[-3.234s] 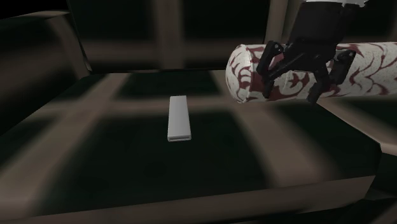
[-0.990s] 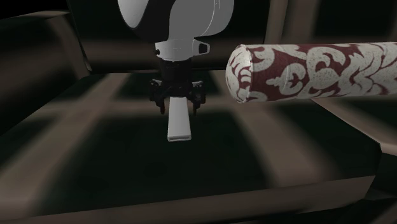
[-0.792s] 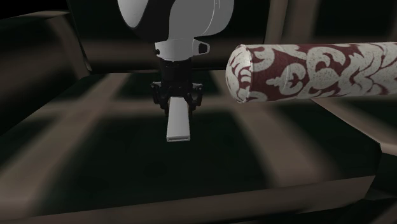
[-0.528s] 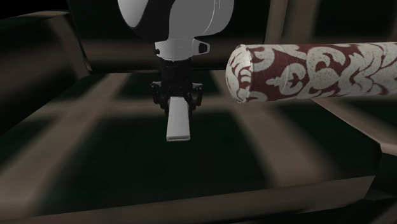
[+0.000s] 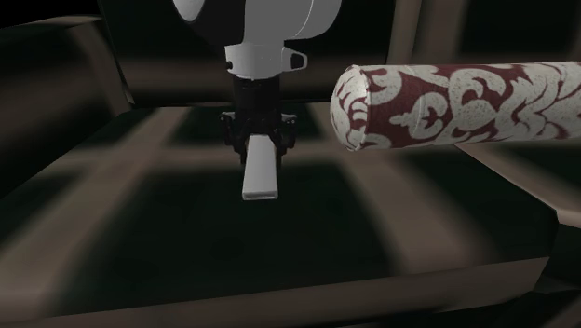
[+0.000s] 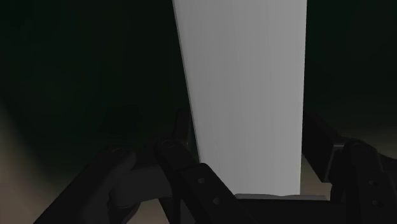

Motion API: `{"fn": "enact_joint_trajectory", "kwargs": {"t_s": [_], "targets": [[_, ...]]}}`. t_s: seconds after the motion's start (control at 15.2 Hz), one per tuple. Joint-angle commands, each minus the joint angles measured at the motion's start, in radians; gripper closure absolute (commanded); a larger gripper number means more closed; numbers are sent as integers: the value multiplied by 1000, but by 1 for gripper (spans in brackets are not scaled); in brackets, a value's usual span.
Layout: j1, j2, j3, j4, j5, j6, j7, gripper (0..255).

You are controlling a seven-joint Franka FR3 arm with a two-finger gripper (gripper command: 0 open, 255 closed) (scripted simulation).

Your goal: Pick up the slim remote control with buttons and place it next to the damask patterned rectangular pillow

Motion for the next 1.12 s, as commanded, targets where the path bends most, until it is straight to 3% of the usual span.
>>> {"fn": "enact_joint_trajectory", "kwargs": {"t_s": [0.0, 1.06], "targets": [[-1, -9, 0, 19, 5, -26, -3, 255], [-2, -33, 2, 208, 19, -237, -11, 255]]}}
